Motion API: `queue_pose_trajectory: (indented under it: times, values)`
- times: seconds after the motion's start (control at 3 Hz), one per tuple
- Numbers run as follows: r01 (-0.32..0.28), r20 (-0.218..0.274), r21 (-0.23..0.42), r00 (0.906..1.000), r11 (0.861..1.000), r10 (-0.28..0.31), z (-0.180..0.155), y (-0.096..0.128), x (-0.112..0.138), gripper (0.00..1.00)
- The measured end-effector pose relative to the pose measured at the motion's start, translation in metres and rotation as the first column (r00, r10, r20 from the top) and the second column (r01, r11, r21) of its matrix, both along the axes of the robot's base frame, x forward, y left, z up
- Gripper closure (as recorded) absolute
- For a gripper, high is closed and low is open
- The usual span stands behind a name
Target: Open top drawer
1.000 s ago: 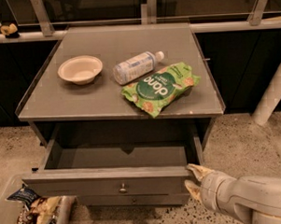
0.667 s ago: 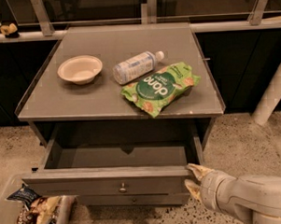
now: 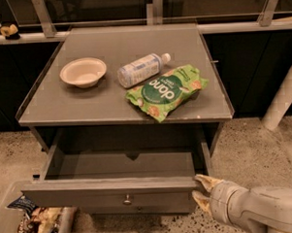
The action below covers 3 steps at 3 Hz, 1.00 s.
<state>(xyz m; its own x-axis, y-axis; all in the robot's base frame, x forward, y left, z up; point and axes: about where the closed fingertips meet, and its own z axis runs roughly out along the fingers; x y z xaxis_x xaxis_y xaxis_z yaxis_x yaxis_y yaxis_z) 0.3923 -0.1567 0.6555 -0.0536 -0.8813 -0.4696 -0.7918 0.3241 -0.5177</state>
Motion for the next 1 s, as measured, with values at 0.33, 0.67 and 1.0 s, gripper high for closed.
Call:
queue_pose_trajectory:
  times: [0.33,0.67,1.0]
  values:
    - [0.009,-0.017,0.006,0.9998,1.0,-0.009,-0.0052,-0.0025,-0.0116,1.0]
    - [0.009,-0.017,0.006,0.9998,1.0,-0.009,-0.0028,-0.0022,-0.0118,1.0]
    - [0.01,-0.02,0.018,0.9998,1.0,-0.009,-0.0008,-0.0012,-0.0202,1.0]
